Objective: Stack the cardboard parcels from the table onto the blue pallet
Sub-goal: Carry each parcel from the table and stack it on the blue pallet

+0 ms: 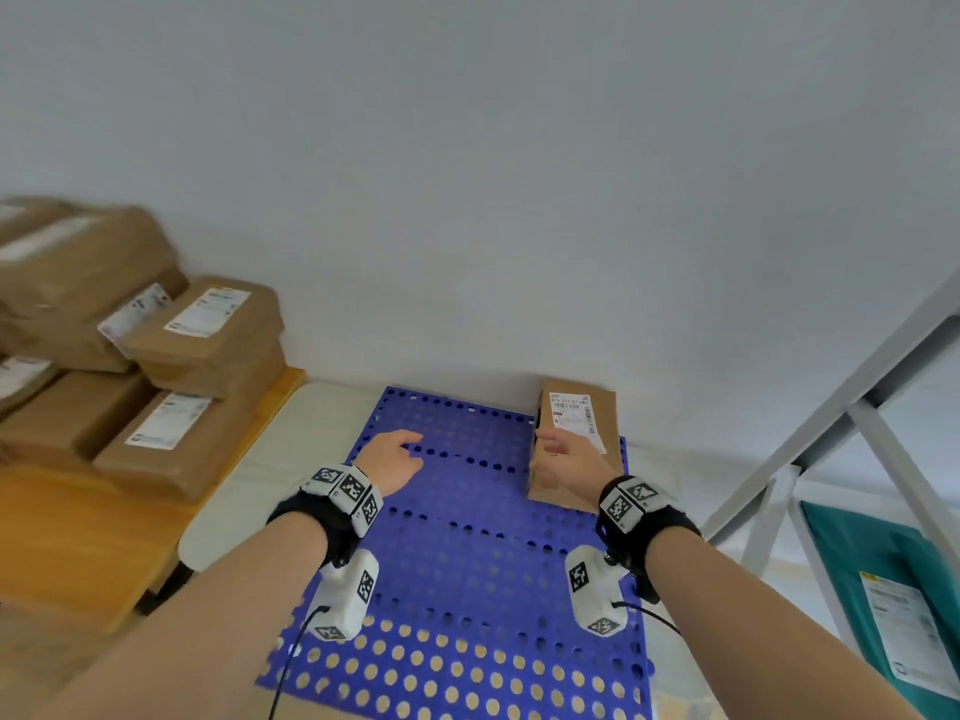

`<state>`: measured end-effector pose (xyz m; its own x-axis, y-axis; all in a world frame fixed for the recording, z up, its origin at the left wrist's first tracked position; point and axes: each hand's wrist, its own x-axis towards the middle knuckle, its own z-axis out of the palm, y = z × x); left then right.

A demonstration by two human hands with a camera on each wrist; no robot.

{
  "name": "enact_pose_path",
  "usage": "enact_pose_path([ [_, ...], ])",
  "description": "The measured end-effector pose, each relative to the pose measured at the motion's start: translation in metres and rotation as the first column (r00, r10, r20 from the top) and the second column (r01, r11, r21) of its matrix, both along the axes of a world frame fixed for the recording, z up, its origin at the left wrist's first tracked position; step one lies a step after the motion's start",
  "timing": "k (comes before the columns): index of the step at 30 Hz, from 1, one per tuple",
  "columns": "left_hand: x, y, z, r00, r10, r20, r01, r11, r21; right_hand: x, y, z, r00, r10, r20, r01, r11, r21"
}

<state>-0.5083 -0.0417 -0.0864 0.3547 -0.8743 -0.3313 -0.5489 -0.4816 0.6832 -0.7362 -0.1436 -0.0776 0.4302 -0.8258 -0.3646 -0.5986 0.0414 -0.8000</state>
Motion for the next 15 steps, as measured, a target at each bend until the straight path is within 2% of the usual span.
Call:
enact_pose_path([
  [4,0.028,0.047,0.010,0.994,-0.044,0.103,0.041,0.999,0.036,0.033,0.046,0.010,0.981,0.129,-0.147,-0.137,0.990,-0.045],
  [8,0.056,0.094,0.017,0.968,-0.114,0.223,0.097,0.991,0.088,0.064,0.092,0.014,0.924,0.247,-0.292,-0.284,0.954,-0.093],
  [12,0.084,0.137,0.029,0.926,-0.198,0.322,0.145,0.973,0.182,0.095,0.132,0.022,0.887,0.285,-0.363,-0.345,0.932,-0.109],
  [15,0.114,0.163,0.035,0.921,-0.162,0.355,0.106,0.979,0.174,0.119,0.155,0.030,0.870,0.292,-0.396,-0.373,0.917,-0.144],
])
